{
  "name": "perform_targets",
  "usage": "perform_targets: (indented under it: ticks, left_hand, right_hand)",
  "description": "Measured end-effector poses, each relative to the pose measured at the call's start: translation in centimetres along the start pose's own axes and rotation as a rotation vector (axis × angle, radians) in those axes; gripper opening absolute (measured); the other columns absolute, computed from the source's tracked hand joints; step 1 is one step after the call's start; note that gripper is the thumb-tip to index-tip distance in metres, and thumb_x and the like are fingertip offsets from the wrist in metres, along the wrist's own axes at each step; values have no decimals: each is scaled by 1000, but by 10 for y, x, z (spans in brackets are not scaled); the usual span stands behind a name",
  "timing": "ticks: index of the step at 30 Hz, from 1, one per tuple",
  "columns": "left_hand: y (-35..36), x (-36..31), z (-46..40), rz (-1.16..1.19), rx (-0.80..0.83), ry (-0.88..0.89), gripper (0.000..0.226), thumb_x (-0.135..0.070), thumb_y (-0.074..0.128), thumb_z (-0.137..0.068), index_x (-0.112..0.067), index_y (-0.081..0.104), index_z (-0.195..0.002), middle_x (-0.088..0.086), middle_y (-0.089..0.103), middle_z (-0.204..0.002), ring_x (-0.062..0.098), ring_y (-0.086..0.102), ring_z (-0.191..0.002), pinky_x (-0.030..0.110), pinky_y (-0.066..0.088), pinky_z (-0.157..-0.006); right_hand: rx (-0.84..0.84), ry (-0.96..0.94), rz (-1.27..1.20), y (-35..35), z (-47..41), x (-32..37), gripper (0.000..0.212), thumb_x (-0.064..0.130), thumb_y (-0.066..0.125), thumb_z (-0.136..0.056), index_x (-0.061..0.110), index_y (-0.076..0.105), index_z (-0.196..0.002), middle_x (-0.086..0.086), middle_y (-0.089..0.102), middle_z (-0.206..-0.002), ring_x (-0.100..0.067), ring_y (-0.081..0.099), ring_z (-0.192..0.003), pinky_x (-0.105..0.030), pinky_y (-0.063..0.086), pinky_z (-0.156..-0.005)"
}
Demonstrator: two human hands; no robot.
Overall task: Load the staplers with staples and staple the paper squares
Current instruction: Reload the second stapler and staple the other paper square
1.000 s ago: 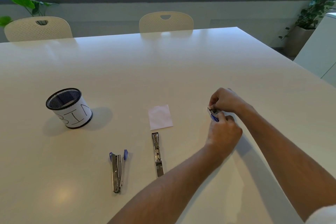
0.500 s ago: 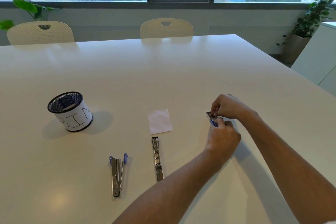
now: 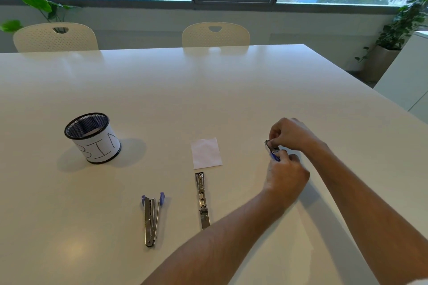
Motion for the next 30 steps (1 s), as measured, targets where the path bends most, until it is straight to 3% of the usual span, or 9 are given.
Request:
perform_targets:
  ticks: [5,9,13,18,23,26,28,30]
  left_hand:
    - [-1,0,0,-1,13,-5,47,-17,77,-75,3,61,-115,25,60,-109,50,53,-107,47,57,-77]
    - [-1,0,1,-3,14,-2,47,-19,78,-76,2,61,-115,25,60,-112,50,54,-109,48,57,-78]
    - [-1,0,2,3,-3,8,48,-19,78,-75,1,61,-115,23,60,-109,47,54,-108,46,58,-75]
    - [-2,1,2,35,-29,-18,48,-16,76,-77,5,59,-117,25,61,-111,47,55,-108,46,57,-77]
    - [0,0,3,43,-42,-14,47,-22,76,-78,2,61,-115,22,63,-110,43,57,-106,44,57,-76]
    - [0,1,3,46,-50,-20,47,-23,75,-78,3,61,-115,22,64,-108,43,58,-104,44,57,-75]
    - [-1,0,3,41,-55,-19,46,-20,75,-78,4,61,-115,22,64,-107,44,58,-104,45,57,-75]
    - [-2,0,2,37,-64,-25,42,-15,72,-80,6,60,-114,24,63,-106,46,57,-104,46,57,-74]
  right_hand:
    - [-37,17,-19,6,-1,3,13,31,77,-76,24,70,-68,9,66,-67,-7,60,-68,-23,43,-58]
    - [-58,6,-39,9,-1,5,13,26,75,-76,23,68,-65,10,64,-63,-4,58,-65,-20,38,-54]
    - [-110,30,-123,6,-1,2,10,20,74,-71,19,69,-63,6,66,-60,-10,63,-62,-22,45,-55]
    - [-104,175,-844,2,-3,-12,8,2,75,-75,2,68,-78,-14,73,-72,-22,73,-66,-23,56,-58]
    - [69,321,-1351,8,-10,-25,14,-10,54,-86,-4,66,-90,-19,67,-81,-28,71,-73,-26,58,-61]
    - [61,406,-1392,14,-15,-26,15,-7,51,-87,-6,66,-87,-19,64,-82,-25,68,-70,-25,58,-58]
    - [61,438,-1354,16,-18,-24,7,1,62,-83,-4,66,-85,-15,60,-77,-19,63,-61,-24,56,-55]
    - [45,427,-1174,19,-19,-24,20,15,77,-75,0,66,-82,-9,55,-68,-14,53,-52,-23,49,-50]
Point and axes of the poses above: each hand's wrist, its own z-axis away from the middle knuckle, its own y-axis out of the palm, x = y × z, the point moved 2 cm from there along -z, towards the middle knuckle
